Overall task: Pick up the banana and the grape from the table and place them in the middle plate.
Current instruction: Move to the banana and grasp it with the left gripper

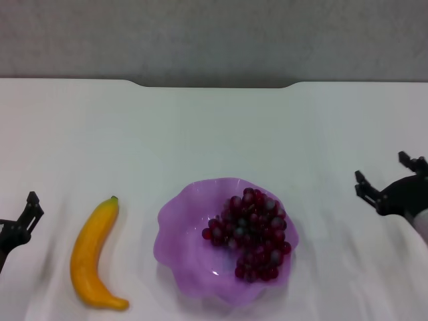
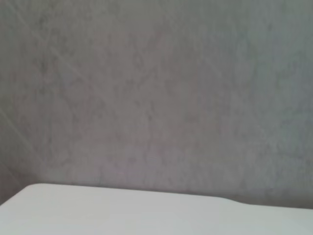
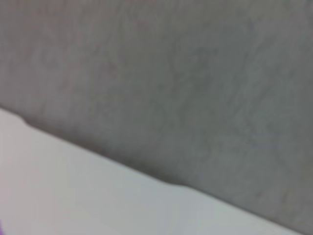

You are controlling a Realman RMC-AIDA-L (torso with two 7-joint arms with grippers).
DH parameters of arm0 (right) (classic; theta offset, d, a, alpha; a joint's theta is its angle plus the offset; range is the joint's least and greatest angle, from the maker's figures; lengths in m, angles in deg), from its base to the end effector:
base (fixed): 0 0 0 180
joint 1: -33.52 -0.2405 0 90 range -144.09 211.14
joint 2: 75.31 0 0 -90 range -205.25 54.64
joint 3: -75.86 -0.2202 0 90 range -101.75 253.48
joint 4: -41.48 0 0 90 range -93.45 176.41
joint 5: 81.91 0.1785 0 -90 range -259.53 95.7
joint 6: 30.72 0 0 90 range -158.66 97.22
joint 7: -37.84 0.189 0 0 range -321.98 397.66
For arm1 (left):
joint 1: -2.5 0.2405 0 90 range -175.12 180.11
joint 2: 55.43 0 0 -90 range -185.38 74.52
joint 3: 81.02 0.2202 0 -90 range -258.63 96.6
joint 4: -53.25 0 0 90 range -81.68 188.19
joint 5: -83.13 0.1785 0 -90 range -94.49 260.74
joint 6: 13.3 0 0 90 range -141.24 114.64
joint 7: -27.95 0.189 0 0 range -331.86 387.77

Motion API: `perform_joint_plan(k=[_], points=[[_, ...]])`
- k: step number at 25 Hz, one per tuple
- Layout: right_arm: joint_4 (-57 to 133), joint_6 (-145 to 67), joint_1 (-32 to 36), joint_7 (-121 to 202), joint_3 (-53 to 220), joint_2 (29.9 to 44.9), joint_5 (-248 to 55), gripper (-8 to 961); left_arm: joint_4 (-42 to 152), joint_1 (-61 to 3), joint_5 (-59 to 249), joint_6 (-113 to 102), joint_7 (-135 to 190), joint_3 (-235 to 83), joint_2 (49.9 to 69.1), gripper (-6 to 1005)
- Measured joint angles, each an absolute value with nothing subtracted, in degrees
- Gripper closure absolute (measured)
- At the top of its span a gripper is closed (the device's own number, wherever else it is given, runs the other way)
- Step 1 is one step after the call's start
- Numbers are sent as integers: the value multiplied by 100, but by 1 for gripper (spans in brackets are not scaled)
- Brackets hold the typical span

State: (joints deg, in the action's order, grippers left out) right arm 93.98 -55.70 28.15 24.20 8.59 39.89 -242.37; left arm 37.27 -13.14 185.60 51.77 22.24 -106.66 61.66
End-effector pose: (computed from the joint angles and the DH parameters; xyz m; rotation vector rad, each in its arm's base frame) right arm 0.2651 0.3348 -0.0093 -1.8561 0.4273 0.2756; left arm -0.3293 0.2968 0.0107 -1.4743 -0.7784 -0.5909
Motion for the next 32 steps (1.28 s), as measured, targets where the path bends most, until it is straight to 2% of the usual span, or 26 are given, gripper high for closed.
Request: perform_joint_plan(k=[10, 22, 28, 32], points=[[7632, -8361, 2625, 3101, 1437, 3994, -23385, 79, 3709, -1357, 18557, 5088, 2224, -10670, 6179, 92], [6490, -8198, 2100, 3962, 1629, 4006, -22752, 90, 3600, -1400, 18640, 5081, 2224, -10464, 6160, 93], [6430, -8008, 2051, 3905, 1785, 3999, -22768, 97, 3137, -1422, 18892, 5093, 2167, -10395, 6030, 92], [6423, -7907, 2046, 3902, 1792, 3989, -22797, 101, 2683, -1545, 19143, 4836, 1796, -10395, 5774, 92]])
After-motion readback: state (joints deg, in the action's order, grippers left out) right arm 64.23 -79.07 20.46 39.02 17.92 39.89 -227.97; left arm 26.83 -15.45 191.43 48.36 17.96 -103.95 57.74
